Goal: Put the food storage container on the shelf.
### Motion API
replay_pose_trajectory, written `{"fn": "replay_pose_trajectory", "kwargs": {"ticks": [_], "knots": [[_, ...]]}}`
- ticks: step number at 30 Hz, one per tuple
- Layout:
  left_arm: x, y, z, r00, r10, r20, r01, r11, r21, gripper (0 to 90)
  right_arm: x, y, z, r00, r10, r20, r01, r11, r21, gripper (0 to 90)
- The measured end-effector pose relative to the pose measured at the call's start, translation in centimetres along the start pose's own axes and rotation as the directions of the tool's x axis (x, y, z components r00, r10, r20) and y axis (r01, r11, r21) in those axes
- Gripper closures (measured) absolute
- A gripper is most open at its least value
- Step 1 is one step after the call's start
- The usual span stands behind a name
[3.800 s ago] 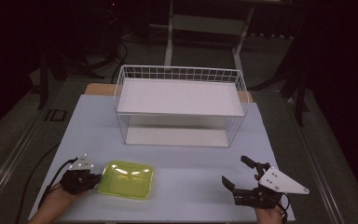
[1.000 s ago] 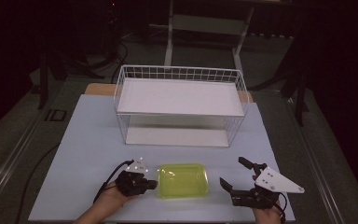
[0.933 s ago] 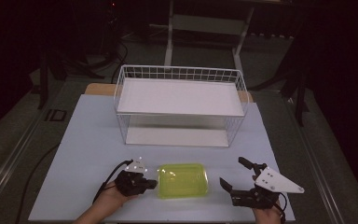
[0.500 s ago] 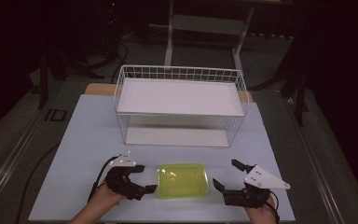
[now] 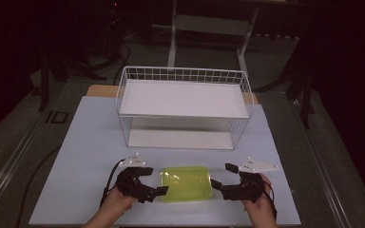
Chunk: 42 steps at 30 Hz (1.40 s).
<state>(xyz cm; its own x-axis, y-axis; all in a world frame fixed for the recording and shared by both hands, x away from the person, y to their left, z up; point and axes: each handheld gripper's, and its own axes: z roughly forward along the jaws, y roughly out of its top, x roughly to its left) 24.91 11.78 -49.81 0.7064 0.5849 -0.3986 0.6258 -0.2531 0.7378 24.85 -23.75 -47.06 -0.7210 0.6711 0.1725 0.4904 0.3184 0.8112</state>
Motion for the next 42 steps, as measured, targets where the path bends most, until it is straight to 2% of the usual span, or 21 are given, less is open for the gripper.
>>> {"fn": "replay_pose_trajectory", "kwargs": {"ticks": [1, 2, 5, 7, 8, 10, 13, 17, 19, 21, 22, 24, 26, 27, 28, 30, 31, 32, 35, 37, 42], "knots": [[0.2, 0.0, 0.3, 0.9995, -0.032, -0.008, 0.032, 0.9995, 0.004, 2.5, -0.3, 0.0, 0.5, 0.9995, 0.031, -0.01, -0.031, 0.999, 0.026, 14.2], [0.3, -0.1, 0.4, 0.9986, -0.051, -0.01, 0.051, 0.9987, 0.0, 2.5, -1.0, -0.1, 1.2, 0.9913, 0.12, -0.055, -0.118, 0.992, 0.045, 14.1], [0.6, -0.2, 0.7, 0.9952, -0.097, 0.008, 0.097, 0.9952, -0.007, 2.5, -1.7, -0.2, 2.2, 0.9793, 0.195, -0.056, -0.19, 0.978, 0.082, 12.5], [0.6, -0.3, 0.9, 0.9911, -0.133, 0.008, 0.133, 0.9911, -0.008, 3.9, -2.1, -0.2, 2.9, 0.9677, 0.249, -0.041, -0.242, 0.963, 0.122, 13.6], [0.7, -0.4, 1.0, 0.9886, -0.15, 0.017, 0.15, 0.9886, -0.01, 6.4, -2.5, -0.2, 3.2, 0.9547, 0.291, -0.063, -0.28, 0.95, 0.142, 13.7], [0.7, -0.6, 1.3, 0.9829, -0.183, 0.02, 0.183, 0.9831, 0.001, 6.6, -2.9, -0.2, 3.7, 0.9387, 0.336, -0.076, -0.319, 0.93, 0.183, 15.4], [0.9, -0.7, 1.7, 0.9749, -0.22, 0.036, 0.219, 0.9756, 0.011, 8.3, -3.4, -0.3, 4.4, 0.9048, 0.416, -0.091, -0.384, 0.89, 0.247, 22.0], [1.2, -0.9, 2.1, 0.9626, -0.269, 0.031, 0.268, 0.9628, 0.035, 22.8, -3.9, -0.8, 4.9, 0.8604, 0.501, -0.094, -0.456, 0.839, 0.295, 30.8], [1.3, -1.1, 2.1, 0.9571, -0.289, 0.011, 0.289, 0.9568, 0.033, 29.2, -4.0, -1.0, 5.0, 0.8468, 0.523, -0.096, -0.474, 0.824, 0.31, 37.7], [1.5, -1.2, 2.1, 0.9509, -0.309, 0.008, 0.309, 0.9504, 0.037, 39.1, -4.0, -1.2, 5.1, 0.8237, 0.557, -0.108, -0.499, 0.802, 0.327, 42.6], [1.6, -1.3, 2.1, 0.9509, -0.309, 0.007, 0.309, 0.95, 0.048, 43.3, -4.0, -1.3, 5.2, 0.8161, 0.567, -0.111, -0.506, 0.794, 0.336, 45.4], [1.7, -1.4, 2.2, 0.9496, -0.313, 0.018, 0.311, 0.9476, 0.072, 51.6, -3.8, -1.5, 5.2, 0.8092, 0.577, -0.112, -0.512, 0.786, 0.345, 49.0], [1.7, -1.6, 2.1, 0.9505, -0.311, 0.001, 0.31, 0.9487, 0.062, 61.0, -3.7, -1.6, 5.2, 0.8143, 0.572, -0.1, -0.509, 0.786, 0.349, 56.5], [1.7, -1.6, 2.1, 0.9471, -0.321, 0.017, 0.319, 0.946, 0.056, 62.2, -3.6, -1.6, 5.2, 0.817, 0.569, -0.094, -0.507, 0.786, 0.353, 57.9], [1.7, -1.5, 2.1, 0.9476, -0.319, 0.018, 0.317, 0.9464, 0.059, 66.4, -3.5, -1.7, 5.2, 0.8191, 0.565, -0.097, -0.503, 0.789, 0.352, 61.7], [1.5, -1.5, 2.1, 0.9487, -0.316, 0.014, 0.315, 0.947, 0.065, 66.5, -3.3, -1.7, 5.2, 0.8127, 0.57, -0.12, -0.505, 0.792, 0.343, 69.6], [1.5, -1.4, 2.1, 0.946, -0.324, 0.015, 0.322, 0.9438, 0.076, 67.4, -3.2, -1.7, 5.1, 0.816, 0.565, -0.124, -0.5, 0.797, 0.338, 73.0], [1.4, -1.3, 2.1, 0.9435, -0.331, 0.013, 0.329, 0.9408, 0.081, 68.1, -3.0, -1.7, 5.0, 0.8179, 0.561, -0.125, -0.499, 0.801, 0.331, 73.6], [1.0, -1.1, 2.0, 0.9482, -0.317, -0.007, 0.317, 0.944, 0.093, 69.1, -2.8, -1.6, 4.9, 0.8244, 0.554, -0.117, -0.494, 0.804, 0.33, 75.0], [0.9, -1.2, 2.0, 0.9453, -0.326, -0.008, 0.325, 0.9409, 0.094, 70.2, -2.7, -1.6, 4.8, 0.8307, 0.545, -0.111, -0.488, 0.81, 0.325, 75.3], [0.5, -1.2, 1.9, 0.9399, -0.341, -0.024, 0.341, 0.9361, 0.084, 71.5, -2.5, -1.6, 4.6, 0.8298, 0.547, -0.111, -0.493, 0.812, 0.313, 76.3]]}}
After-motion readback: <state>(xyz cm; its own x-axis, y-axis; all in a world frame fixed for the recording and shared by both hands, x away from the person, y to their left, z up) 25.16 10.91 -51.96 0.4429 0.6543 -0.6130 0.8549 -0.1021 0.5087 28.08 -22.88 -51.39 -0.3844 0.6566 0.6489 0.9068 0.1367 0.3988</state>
